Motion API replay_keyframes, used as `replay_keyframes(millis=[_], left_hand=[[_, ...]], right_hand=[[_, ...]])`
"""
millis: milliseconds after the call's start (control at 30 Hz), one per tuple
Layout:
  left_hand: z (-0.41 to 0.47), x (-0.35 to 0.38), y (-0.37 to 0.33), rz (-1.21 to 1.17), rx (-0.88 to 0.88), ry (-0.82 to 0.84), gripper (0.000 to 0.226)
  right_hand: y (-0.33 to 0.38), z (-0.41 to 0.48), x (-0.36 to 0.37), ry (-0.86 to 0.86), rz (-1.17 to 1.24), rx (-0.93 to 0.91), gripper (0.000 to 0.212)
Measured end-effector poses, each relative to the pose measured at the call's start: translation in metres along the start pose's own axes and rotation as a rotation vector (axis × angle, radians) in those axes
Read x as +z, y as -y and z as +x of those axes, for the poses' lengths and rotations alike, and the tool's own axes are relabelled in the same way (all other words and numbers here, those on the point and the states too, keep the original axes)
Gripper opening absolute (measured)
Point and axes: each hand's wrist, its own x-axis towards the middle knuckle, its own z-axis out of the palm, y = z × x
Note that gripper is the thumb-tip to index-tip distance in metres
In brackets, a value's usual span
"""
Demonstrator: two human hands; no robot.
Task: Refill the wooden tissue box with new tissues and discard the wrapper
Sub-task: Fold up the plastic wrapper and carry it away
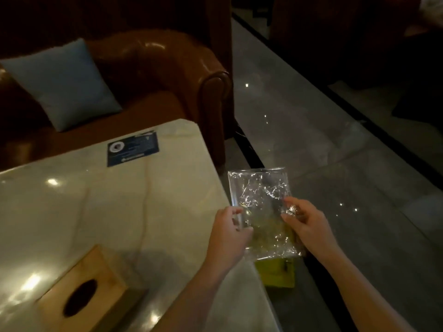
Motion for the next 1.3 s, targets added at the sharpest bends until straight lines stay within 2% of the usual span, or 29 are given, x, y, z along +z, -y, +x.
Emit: replay_keyframes(millis=[133,267,533,633,933,1067,1133,1200,1300], left_hand=[[0.031,0.059,-0.008,0.242,0.032,0.106,0.056],[0.064,0.116,0.000,0.424,0.016,0.191,0.056],[0.139,0.203,0.071,0.778,0.046,0.341,0.068],[0.158,0.232,0.111,0.809,-0.024,0.381,0.068],[0.189,0.303,0.239,0.826,-0.199,0.455,0.054],[0.187,0.319,0.286,0.857,-0.314,0.590,0.069],[0.186,0.322,0.302,0.924,-0.359,0.696,0.066],[0.186,0.321,0.312,0.992,-0.348,0.770,0.062],[0.182,0.317,0.314,1.030,-0.306,0.787,0.063]], right_hand=[[-0.040,0.020,-0.021,0.007,-0.046,0.064,0.047],[-0.090,0.040,-0.029,-0.002,-0.113,0.127,0.052],[-0.205,0.078,-0.004,0.102,-0.269,0.265,0.055],[-0.248,0.088,0.015,0.161,-0.305,0.341,0.060],[-0.388,0.104,0.073,0.292,-0.317,0.461,0.059],[-0.438,0.098,0.101,0.419,-0.399,0.550,0.070],[-0.454,0.094,0.111,0.520,-0.495,0.576,0.073],[-0.466,0.092,0.116,0.583,-0.530,0.597,0.070],[-0.471,0.092,0.118,0.574,-0.513,0.604,0.068]])
